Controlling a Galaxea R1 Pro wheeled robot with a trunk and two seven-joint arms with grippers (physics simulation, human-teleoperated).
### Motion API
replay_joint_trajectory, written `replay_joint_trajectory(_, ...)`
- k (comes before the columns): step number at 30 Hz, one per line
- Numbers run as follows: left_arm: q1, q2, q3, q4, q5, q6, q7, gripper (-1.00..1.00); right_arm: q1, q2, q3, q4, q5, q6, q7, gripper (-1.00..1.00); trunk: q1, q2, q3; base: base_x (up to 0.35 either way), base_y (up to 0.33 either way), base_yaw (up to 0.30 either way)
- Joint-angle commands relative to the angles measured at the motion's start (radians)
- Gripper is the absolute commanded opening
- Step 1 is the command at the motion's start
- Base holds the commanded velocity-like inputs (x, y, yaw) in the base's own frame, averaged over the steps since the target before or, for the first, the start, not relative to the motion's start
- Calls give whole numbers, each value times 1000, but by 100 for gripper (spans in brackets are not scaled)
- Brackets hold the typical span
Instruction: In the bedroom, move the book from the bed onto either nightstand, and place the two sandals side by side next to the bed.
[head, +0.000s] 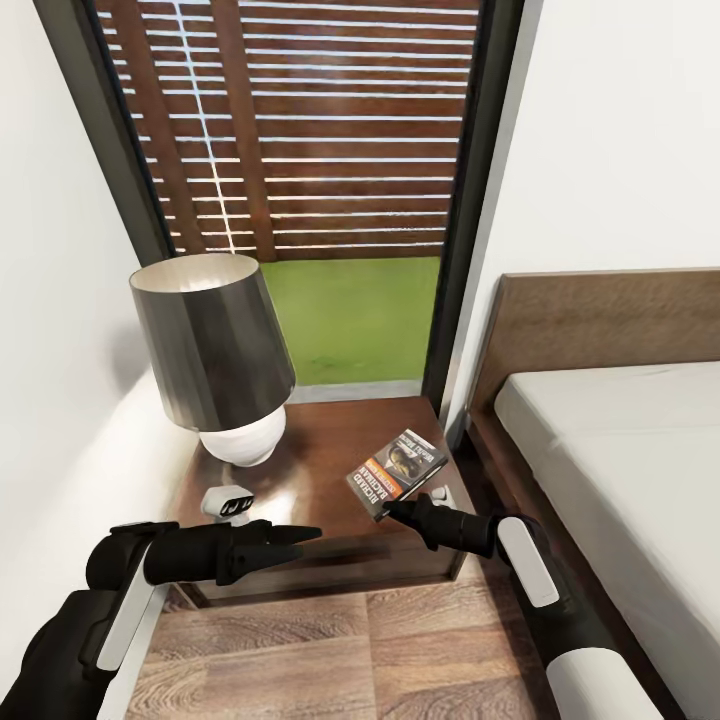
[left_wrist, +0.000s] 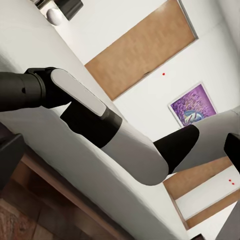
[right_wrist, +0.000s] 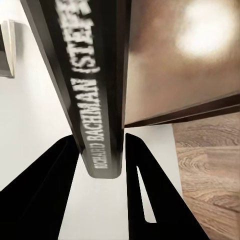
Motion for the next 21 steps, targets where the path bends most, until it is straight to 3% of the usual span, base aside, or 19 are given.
replay_joint_trajectory(1, 0, 0, 0, 0, 1, 11, -3, 100, -1, 1, -4, 0, 9, 6, 10, -100, 0, 0, -1, 0, 0, 0)
replay_joint_trajectory(15, 0, 0, 0, -1, 0, 11, -1, 100, -1, 2, -3, 0, 9, 6, 10, -100, 46, -84, -38, 0, 0, 0)
replay_joint_trajectory(21, 0, 1, 0, -1, 1, 11, -3, 100, -1, 1, -3, 0, 9, 6, 9, -100, 46, -84, -38, 0, 0, 0)
